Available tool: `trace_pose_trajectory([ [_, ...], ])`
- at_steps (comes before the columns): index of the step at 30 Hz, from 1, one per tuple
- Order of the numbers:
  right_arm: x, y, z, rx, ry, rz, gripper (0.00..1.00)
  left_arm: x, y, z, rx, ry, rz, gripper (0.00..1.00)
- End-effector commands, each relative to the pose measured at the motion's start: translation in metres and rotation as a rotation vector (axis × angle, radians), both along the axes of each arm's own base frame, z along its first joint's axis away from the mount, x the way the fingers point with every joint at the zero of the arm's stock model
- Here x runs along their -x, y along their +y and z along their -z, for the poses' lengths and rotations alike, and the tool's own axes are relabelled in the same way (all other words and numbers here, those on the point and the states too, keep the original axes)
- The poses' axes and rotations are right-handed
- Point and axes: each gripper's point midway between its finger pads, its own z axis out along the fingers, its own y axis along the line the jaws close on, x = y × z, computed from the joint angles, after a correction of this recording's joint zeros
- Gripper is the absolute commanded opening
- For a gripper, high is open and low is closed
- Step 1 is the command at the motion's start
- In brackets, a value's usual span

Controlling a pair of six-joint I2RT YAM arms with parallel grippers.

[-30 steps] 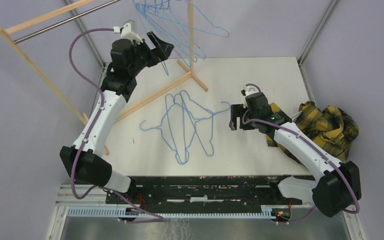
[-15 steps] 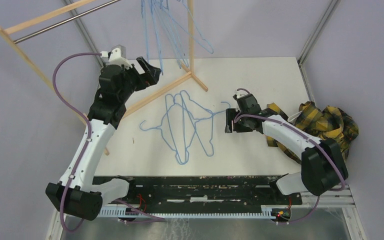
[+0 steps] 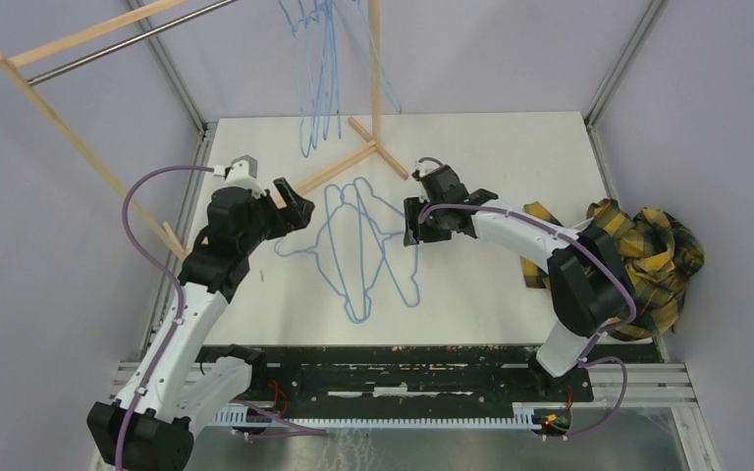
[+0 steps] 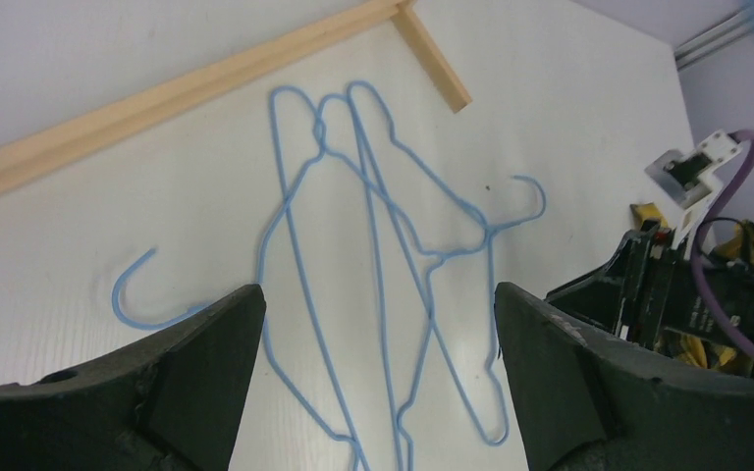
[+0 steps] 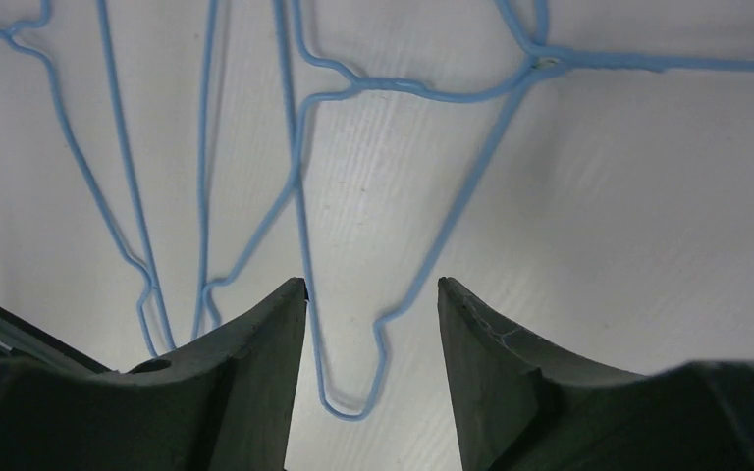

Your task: Organize the hangers

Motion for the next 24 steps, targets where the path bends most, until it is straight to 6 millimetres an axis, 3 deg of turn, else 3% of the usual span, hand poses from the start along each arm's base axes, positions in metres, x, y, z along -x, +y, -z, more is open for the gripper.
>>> trace_pose_trajectory([
  [1,-0.004,0.044,-0.008,-0.043,-0.022,-0.055,0.60,0.007,-0.001,0.017,0.018,0.013,0.005,0.91],
  [7,0.007,0.084,0.002,-0.011,-0.015,-0.130,0.60,0.010,0.001,0.032,0.026,0.038,-0.011,0.90],
  [24,-0.043,0.083,0.043,0.115,-0.063,0.024,0.53,0.016,-0.006,0.036,0.042,0.040,0.032,0.88],
])
